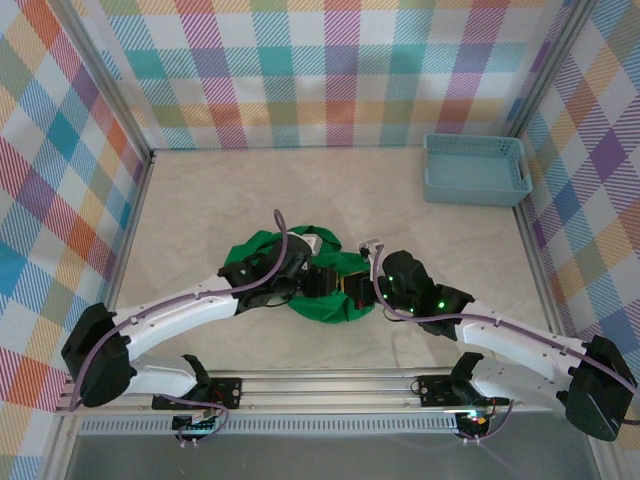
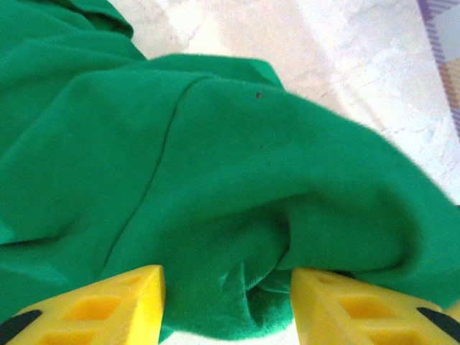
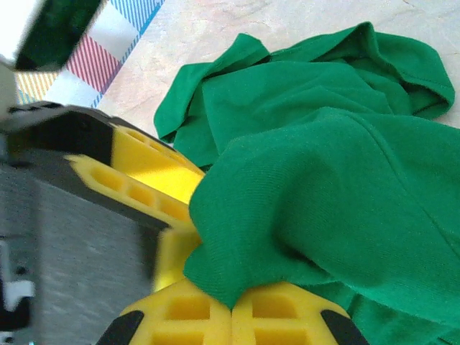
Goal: Fold the inside-out t-shirt
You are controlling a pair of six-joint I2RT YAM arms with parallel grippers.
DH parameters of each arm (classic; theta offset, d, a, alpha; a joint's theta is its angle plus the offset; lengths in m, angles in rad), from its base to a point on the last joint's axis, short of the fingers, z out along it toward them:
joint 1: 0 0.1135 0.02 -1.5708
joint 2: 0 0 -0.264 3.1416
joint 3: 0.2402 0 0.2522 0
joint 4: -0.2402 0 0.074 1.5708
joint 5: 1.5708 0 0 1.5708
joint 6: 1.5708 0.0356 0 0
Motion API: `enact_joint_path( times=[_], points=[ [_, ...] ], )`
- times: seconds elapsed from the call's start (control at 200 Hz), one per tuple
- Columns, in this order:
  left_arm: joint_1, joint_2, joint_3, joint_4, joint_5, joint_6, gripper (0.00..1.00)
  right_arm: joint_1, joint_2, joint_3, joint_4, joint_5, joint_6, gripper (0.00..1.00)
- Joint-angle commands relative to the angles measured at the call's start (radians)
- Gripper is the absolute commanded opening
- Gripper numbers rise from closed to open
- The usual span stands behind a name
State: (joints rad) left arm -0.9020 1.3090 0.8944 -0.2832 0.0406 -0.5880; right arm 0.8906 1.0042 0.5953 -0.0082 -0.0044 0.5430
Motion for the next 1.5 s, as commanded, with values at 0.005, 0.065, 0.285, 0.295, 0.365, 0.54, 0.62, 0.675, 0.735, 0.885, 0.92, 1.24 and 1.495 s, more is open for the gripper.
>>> enact_joint_path(
  times=[0.005,0.065,0.285,0.295,0.365,0.54,0.62,0.675,0.735,0.885,0.92,1.24,1.495],
  points=[
    [-0.014,0.041,0.03,0.016,0.016,0.007,0.41,-0.002,-0.016,0.018,0.026,-0.003,0.011,0.0],
    [-0.014,0.051,0.038,-0.028,-0.016,0.01,0.31,-0.002,-0.02,0.023,0.007,0.017,0.006,0.0],
    [-0.014,0.006,0.045,-0.106,-0.131,0.041,0.0,-0.023,-0.038,0.052,-0.126,0.132,0.011,0.0],
    [-0.014,0.0,0.043,-0.107,-0.135,0.044,0.0,-0.027,-0.038,0.053,-0.131,0.132,0.012,0.0],
    [-0.011,-0.043,0.027,-0.109,-0.157,0.059,0.0,-0.057,-0.043,0.051,-0.147,0.114,0.016,0.0],
    [0.049,-0.147,-0.053,-0.066,-0.105,0.079,0.0,-0.147,-0.044,0.038,-0.143,-0.02,0.008,0.03],
    [0.094,-0.157,-0.077,-0.041,-0.024,0.085,0.0,-0.167,-0.032,0.046,-0.152,-0.069,-0.032,0.08],
    [0.101,-0.148,-0.07,-0.048,-0.014,0.096,0.0,-0.166,-0.027,0.054,-0.169,-0.072,-0.062,0.13],
    [0.104,-0.139,-0.059,-0.051,0.001,0.109,0.0,-0.165,-0.024,0.069,-0.199,-0.056,-0.093,0.19],
    [0.106,-0.121,-0.026,-0.056,0.004,0.117,0.0,-0.071,-0.03,0.119,-0.279,0.086,-0.196,0.44],
    [0.109,-0.118,-0.021,-0.055,0.003,0.12,0.0,-0.046,-0.032,0.125,-0.282,0.114,-0.212,0.47],
    [0.117,-0.107,0.002,-0.053,0.006,0.116,0.0,0.102,0.068,0.128,-0.214,0.183,-0.248,0.54],
    [0.119,-0.106,0.009,-0.065,0.023,0.13,0.0,0.101,0.182,0.177,-0.205,0.205,-0.186,0.47]
  ],
)
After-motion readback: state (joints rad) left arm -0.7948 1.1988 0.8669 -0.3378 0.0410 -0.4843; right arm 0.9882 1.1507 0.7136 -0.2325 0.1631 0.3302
